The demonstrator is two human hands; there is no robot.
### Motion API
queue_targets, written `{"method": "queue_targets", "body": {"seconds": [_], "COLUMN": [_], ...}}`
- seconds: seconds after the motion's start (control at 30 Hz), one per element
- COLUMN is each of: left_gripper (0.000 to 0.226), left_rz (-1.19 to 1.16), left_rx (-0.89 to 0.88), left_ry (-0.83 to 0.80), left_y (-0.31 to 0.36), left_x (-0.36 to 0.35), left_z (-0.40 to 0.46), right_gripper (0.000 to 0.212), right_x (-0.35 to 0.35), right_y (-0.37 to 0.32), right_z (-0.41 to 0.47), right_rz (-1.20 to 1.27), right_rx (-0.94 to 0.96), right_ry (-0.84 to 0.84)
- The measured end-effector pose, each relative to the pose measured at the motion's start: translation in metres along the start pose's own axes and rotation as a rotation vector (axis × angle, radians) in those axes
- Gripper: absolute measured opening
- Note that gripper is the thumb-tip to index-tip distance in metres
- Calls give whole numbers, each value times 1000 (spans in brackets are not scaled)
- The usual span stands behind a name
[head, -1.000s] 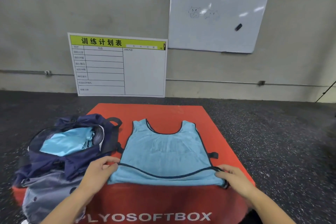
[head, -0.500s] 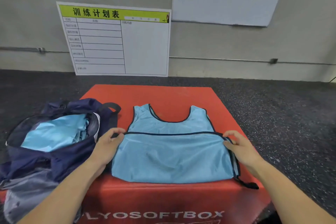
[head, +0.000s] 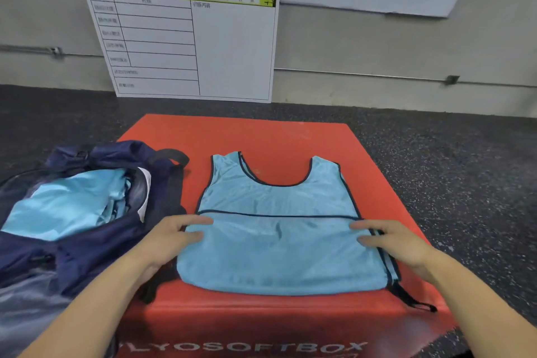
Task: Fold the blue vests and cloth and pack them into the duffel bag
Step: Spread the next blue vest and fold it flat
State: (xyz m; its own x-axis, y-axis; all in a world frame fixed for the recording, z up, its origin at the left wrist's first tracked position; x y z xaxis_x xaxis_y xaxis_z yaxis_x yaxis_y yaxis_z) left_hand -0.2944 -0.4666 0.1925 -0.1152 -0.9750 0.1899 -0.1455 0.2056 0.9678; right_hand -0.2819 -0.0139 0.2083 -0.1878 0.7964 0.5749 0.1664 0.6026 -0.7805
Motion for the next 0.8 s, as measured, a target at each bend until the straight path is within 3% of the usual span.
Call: {"method": "queue_targets", "body": {"seconds": [0.07,0.13,0.23,0.4,0.53,0.8], "left_gripper": [37,37,30,41,51,53], "left_rz": [-80,-122,-65,98,86,96], "left_rx": [-14,7,57,1,-14,93], "left_ry": [8,-52,-140,-107,-91,-152], "left_y": [3,2,-7,-12,-16,-32], "left_x": [-5,-12,-12,-5,-5,4], "left_z": [0,-4,-11,-21,-34,-65], "right_gripper": [36,37,33,42,55,58], "right_x": [6,0,-14,-16,-27,-29], "right_y": [2,6,19,29,32,39], "right_z": [0,-5,-15,-22,-29,-64], "right_rz": [127,178,111,100,80,40], "right_rx": [-10,-51,-107,-81,-55,-114], "right_ry": [45,-25,-170,-190,-221,-327]}}
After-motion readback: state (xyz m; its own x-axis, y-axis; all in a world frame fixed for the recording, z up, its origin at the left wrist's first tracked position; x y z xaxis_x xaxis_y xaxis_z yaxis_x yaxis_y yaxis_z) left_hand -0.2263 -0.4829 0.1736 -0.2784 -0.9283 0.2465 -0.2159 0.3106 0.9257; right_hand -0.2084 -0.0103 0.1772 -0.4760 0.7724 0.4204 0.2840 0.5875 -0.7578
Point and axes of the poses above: each hand's wrist, its own z-axis towards the middle knuckle, its own x-axis out of the back of the hand, y = z × x, the point moved 10 cm from there along z, towards the middle knuckle, and after that the axes turned 8 degrees about -z, right-handed, at the moved point
